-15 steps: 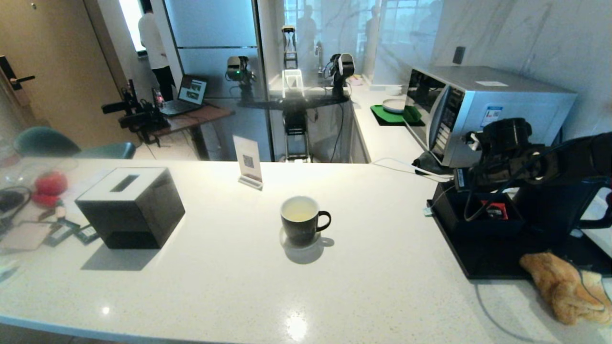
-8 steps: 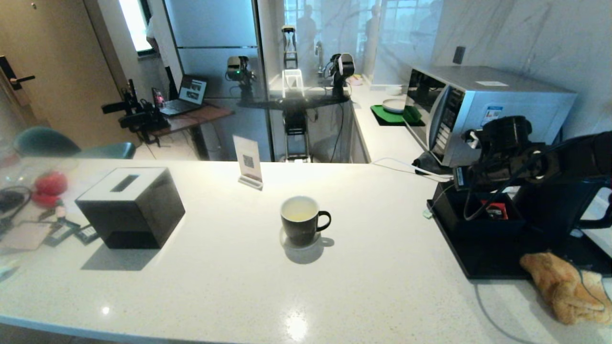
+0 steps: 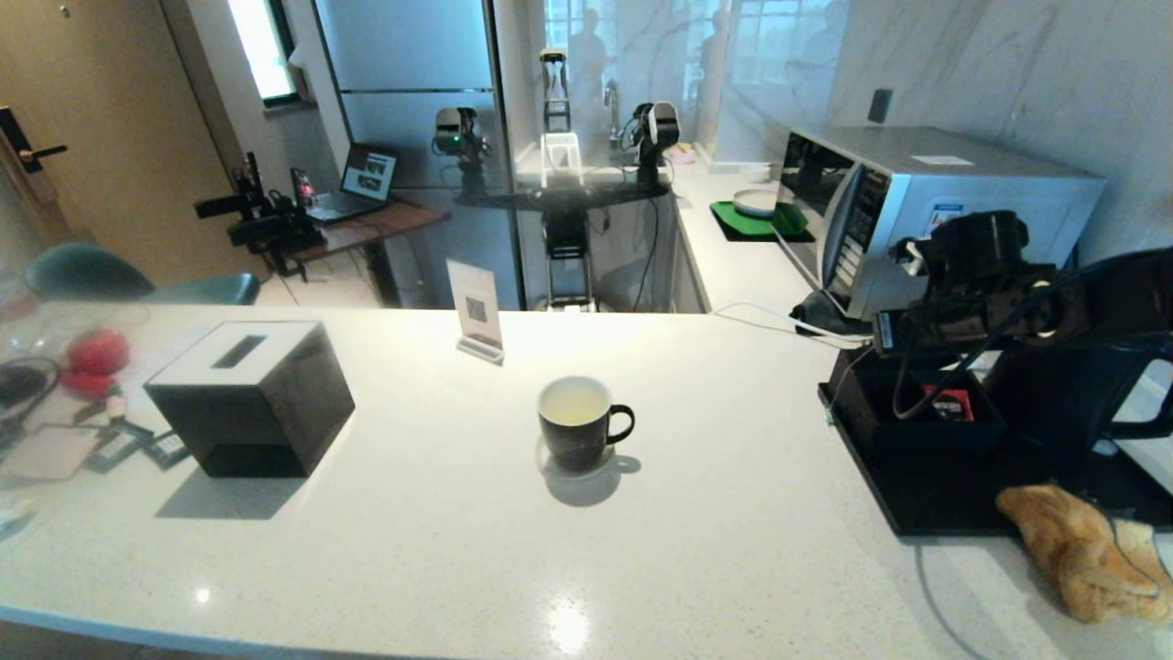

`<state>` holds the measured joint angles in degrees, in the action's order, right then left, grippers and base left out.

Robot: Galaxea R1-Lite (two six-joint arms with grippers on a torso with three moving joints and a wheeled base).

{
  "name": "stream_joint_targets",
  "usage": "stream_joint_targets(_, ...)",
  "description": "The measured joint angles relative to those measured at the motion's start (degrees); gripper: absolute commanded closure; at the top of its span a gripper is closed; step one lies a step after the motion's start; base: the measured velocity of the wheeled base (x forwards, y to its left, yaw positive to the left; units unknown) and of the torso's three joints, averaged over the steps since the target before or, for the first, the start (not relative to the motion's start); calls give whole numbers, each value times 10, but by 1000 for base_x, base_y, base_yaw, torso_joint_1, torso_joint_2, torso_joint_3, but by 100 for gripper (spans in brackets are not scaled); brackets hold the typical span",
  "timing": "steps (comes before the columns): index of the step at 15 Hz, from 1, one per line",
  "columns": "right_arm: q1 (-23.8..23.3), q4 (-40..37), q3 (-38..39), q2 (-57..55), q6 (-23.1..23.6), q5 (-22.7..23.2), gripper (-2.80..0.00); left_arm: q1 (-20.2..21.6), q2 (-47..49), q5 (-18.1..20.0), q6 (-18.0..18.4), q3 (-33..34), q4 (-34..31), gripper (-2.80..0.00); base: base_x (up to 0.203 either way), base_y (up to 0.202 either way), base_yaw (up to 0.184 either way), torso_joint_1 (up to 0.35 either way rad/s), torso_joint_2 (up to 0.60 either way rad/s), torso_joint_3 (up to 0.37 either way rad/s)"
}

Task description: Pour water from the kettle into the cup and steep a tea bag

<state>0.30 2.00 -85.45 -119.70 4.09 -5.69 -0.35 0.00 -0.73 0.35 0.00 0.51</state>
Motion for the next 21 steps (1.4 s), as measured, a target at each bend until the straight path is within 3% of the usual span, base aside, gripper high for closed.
stream_joint_targets(13, 16, 30, 74, 86, 0, 1, 0, 0, 0, 0, 0, 0, 0, 0, 0, 0, 0, 0, 0, 0)
stream_joint_targets(21, 72, 99, 125, 160, -1, 2, 0, 0, 0, 0, 0, 0, 0, 0, 0, 0, 0, 0, 0, 0)
